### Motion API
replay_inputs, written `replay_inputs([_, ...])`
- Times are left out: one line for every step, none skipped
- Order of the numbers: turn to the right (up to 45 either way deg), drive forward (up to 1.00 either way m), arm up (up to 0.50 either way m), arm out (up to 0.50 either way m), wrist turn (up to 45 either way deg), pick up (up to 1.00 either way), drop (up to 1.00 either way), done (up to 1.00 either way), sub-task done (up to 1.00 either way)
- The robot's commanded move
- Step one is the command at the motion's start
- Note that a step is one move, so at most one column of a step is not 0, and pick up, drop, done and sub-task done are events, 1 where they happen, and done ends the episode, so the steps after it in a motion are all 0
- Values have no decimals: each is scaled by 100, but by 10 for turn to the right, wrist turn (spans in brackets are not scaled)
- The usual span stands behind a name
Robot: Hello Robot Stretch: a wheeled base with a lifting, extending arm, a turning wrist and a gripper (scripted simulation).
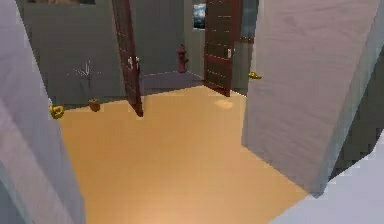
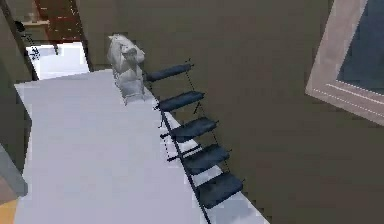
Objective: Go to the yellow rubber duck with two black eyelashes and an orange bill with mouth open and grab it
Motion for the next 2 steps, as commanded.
replay_inputs([0,100,0,0,0,0,0,0,0])
replay_inputs([0,100,0,0,0,0,0,0,0])
